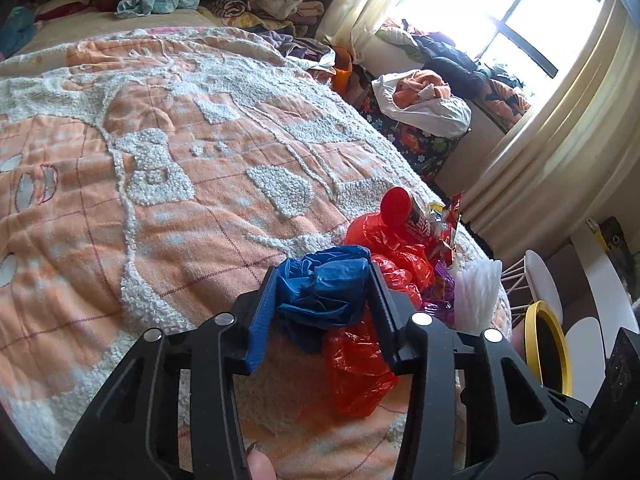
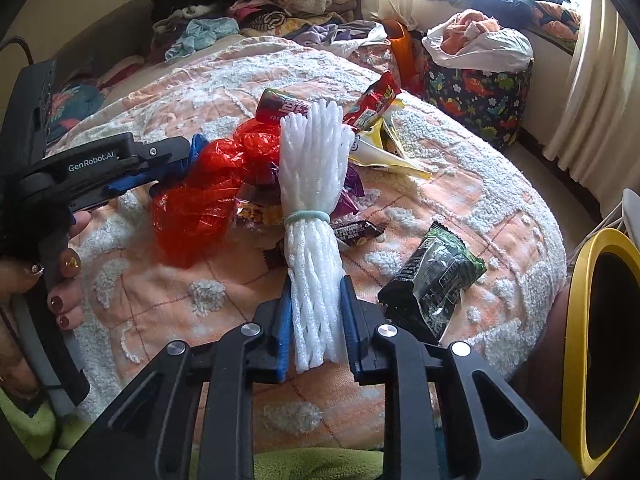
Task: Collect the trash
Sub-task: 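Carry the blue bag and white bundle over the bin with both tools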
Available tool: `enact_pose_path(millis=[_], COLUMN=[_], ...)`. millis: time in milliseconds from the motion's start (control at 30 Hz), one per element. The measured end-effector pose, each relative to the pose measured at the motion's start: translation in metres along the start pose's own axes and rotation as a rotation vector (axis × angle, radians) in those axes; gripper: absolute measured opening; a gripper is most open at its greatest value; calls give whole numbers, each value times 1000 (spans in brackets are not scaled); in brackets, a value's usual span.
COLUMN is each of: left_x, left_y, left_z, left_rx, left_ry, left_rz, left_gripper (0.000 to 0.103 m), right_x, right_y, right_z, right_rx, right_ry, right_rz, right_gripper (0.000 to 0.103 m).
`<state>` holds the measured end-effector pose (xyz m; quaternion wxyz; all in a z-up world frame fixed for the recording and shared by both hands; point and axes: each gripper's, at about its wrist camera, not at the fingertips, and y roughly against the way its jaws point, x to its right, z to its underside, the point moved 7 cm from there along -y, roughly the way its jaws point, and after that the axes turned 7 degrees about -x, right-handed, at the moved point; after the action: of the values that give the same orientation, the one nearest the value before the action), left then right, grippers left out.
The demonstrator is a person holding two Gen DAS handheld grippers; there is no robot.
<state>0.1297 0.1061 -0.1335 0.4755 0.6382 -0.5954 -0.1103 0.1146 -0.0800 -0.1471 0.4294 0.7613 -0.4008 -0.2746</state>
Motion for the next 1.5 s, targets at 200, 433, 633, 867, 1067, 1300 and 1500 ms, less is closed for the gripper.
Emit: enact_pose_path(millis=[200,433,633,867,1067,1300,1500], left_x=[4,21,42,68,86,107,128], left_y=[7,32,52,67,69,67,64], left_z=[-3,-15,-24,-25,-19,-9,0], left_rx=[25,93,132,148,137,118,100], left_ry=[-13,-50,-81,-124,-156,-207,-254], left_rz=[-5,26,69,120,148,166,179], left_gripper=[12,9,8,8,7,7,7], right_x=[3,8,9,12,19,34,51], right_y=[16,33,46,61,72,87,98], right_z=[1,3,3,4,3,3,3], right_rx=[63,125,165,195,222,258,284], right_ry=[-19,-56,-59,-67,-83,-118,-155], right_rz=[-49,-91,-100,-104,-105,-102,-98], right_gripper=[20,19,19,19,19,19,20])
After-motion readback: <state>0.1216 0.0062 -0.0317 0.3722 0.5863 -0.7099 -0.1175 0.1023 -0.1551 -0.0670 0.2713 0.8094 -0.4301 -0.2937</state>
